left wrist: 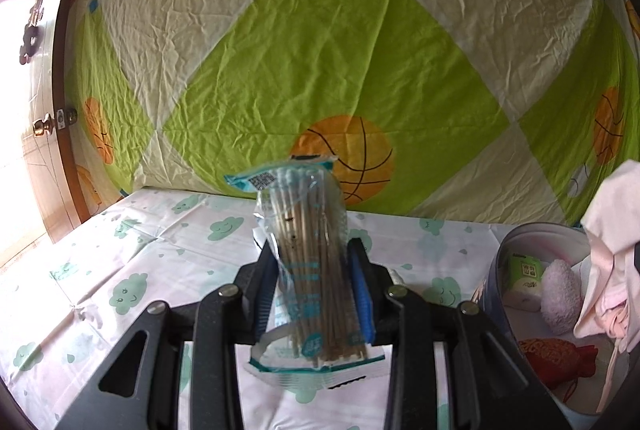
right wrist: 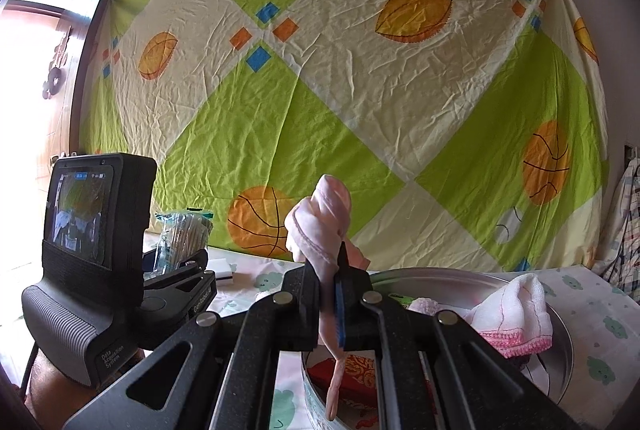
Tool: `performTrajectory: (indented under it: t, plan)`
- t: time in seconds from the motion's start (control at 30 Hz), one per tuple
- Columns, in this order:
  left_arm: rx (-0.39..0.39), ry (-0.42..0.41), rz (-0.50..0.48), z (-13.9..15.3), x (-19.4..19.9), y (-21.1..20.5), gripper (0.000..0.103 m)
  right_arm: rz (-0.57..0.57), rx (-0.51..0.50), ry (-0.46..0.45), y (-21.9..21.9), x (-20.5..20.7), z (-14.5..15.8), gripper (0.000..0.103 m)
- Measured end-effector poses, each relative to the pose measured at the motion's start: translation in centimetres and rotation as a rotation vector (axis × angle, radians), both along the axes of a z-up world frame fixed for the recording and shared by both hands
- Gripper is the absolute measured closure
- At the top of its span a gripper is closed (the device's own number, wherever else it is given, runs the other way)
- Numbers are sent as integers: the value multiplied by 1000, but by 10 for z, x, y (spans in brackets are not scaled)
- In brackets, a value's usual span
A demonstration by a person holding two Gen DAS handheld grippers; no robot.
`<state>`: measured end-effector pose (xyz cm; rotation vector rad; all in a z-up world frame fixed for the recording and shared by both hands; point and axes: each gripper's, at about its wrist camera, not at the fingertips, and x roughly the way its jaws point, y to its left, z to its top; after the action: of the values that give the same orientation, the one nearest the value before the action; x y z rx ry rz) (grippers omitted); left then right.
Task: Organize soft objects
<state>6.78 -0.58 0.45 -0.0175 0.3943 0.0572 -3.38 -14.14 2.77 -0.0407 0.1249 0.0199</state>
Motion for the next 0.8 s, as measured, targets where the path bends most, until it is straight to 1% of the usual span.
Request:
performTrajectory:
  t: [0.2, 0.43, 0.8]
  plan:
    - [14, -9, 1, -2, -5, -6, 70, -5, 7, -5, -10, -6, 1, 97]
    - [9, -9, -5, -5, -12, -12, 70, -10, 20, -19, -18, -12, 5, 97]
    - [-10, -18, 2, -5, -28, -19, 70, -29, -8, -47, -28, -21, 7, 97]
